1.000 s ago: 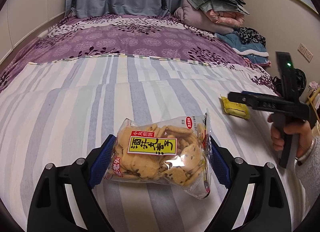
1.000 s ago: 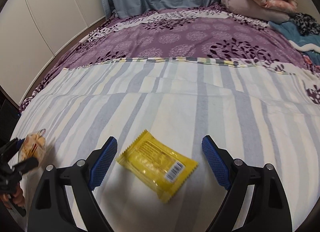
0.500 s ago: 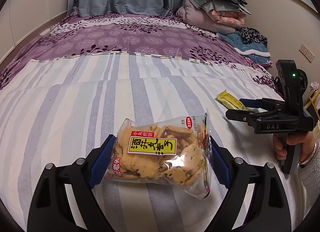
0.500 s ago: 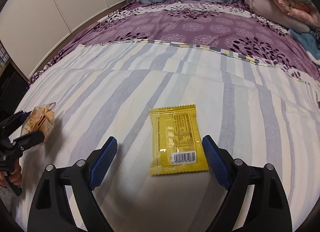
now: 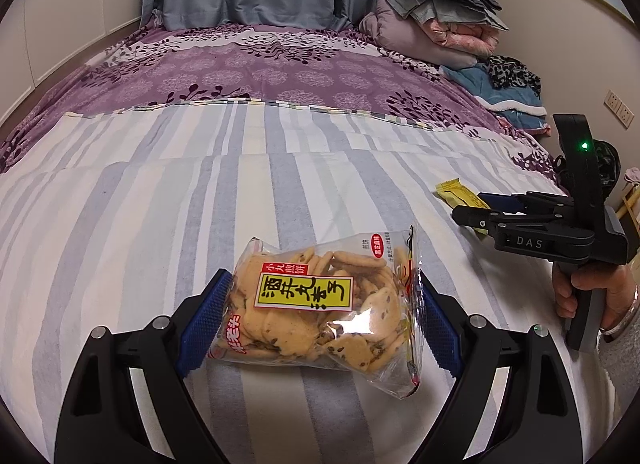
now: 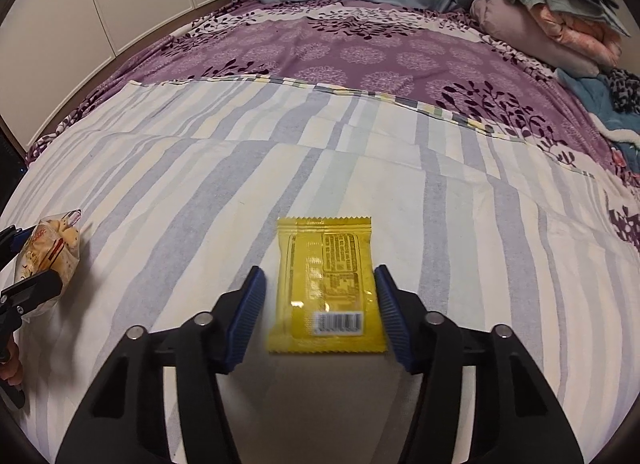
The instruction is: Organize snacks
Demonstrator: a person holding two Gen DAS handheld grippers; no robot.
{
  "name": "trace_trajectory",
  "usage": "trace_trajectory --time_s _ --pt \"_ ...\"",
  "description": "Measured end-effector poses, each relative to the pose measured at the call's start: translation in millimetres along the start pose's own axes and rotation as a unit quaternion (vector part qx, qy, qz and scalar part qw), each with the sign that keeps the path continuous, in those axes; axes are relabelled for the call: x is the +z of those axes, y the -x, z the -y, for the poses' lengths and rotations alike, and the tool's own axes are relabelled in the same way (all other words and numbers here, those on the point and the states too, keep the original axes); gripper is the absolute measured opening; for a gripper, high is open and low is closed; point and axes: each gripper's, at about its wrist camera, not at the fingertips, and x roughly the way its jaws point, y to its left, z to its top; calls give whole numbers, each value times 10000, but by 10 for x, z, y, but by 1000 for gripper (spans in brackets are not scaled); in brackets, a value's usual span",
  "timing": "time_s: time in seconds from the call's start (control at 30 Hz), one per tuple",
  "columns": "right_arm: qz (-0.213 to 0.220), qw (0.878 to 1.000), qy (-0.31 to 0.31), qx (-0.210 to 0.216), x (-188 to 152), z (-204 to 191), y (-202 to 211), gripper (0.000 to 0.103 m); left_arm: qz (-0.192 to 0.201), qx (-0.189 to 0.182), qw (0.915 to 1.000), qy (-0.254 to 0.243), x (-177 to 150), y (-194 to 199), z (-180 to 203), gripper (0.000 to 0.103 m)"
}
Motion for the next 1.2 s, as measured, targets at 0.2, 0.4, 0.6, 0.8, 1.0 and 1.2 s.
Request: trace_trajectory --time_s 0.2,0.4,0.6,0.8,1.0,1.2 --pt "20 10000 -62 -54 -20 -32 26 47 11 68 10000 -31 3 20 13 89" --pt "-8 10000 -88 -45 -108 -83 123 47 91 178 9997 -109 2 113 27 89" --pt "64 9998 -104 150 -310 -181 374 47 179 213 9995 -177 -12 253 104 89" --pt "299 9988 -251 286 -567 -264 787 47 301 193 9988 -333 -41 445 263 89" --pt "552 9970 -413 354 -825 -315 1193 47 387 93 9981 -473 -130 654 454 89" --pt "710 9945 -636 423 -1141 -324 1521 47 412 -23 9978 -510 -289 856 577 89"
